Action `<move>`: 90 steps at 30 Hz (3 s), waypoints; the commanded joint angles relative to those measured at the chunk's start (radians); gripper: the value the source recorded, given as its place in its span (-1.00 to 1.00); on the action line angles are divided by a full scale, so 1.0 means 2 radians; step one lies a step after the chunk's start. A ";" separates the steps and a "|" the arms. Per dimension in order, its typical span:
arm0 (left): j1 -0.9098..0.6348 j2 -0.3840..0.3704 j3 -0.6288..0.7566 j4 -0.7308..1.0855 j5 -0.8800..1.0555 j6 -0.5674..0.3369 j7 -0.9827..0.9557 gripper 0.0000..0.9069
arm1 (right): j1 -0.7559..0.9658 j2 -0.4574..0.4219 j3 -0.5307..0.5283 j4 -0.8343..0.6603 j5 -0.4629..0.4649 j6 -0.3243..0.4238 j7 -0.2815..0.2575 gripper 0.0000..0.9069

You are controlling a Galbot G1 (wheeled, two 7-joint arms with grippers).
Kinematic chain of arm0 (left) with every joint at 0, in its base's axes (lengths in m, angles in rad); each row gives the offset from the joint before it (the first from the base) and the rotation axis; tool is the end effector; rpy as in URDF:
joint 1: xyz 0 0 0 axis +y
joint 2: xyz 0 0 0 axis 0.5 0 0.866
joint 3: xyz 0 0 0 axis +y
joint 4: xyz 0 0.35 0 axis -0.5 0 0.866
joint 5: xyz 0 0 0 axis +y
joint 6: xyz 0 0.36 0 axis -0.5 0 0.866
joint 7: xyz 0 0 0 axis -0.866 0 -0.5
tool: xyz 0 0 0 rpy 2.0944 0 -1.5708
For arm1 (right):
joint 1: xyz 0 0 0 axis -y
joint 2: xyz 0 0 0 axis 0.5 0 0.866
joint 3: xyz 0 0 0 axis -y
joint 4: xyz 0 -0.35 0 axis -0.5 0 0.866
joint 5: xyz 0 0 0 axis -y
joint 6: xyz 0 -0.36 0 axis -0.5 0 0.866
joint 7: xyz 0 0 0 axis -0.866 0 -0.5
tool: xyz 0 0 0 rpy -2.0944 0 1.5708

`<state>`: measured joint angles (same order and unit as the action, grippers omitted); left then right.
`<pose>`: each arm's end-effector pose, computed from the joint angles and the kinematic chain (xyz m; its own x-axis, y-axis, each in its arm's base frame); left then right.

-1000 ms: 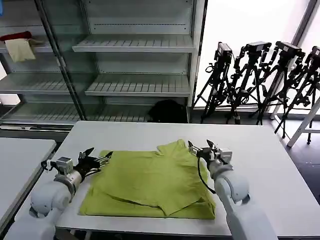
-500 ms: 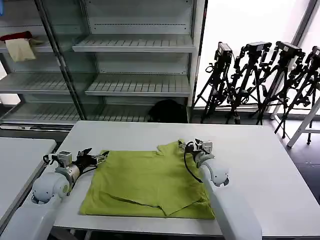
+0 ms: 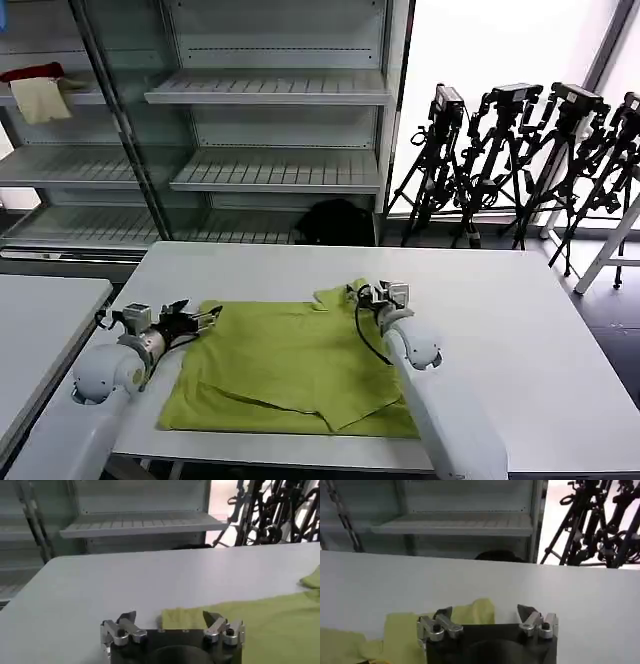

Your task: Fold and organize the clothes.

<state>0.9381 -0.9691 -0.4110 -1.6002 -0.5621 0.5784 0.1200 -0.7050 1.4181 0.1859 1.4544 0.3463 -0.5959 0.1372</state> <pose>0.3884 0.1588 -0.2620 -0.8517 0.1881 0.4891 0.2095 0.9777 -0.0111 0.4538 0.0575 -0.2686 -0.8809 -0.2005 0.4286 -0.2058 0.9780 0.0345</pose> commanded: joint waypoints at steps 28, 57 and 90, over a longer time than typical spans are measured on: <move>-0.007 -0.009 0.008 0.015 0.016 0.001 0.017 -0.98 | -0.006 -0.004 -0.005 0.020 -0.011 0.001 -0.013 -1.00; 0.205 0.001 -0.157 -0.208 -0.091 -0.007 0.010 -1.00 | -0.256 -0.077 0.057 0.329 0.070 0.002 0.009 -1.00; 0.326 -0.028 -0.205 -0.262 -0.056 -0.027 0.021 -1.00 | -0.389 -0.073 0.095 0.394 -0.006 0.006 -0.042 -1.00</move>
<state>1.5556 -1.0204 -0.8057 -2.1125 -0.6877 0.5249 0.1658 -1.4398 1.2650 0.3675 2.2138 0.3684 -0.5846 0.0695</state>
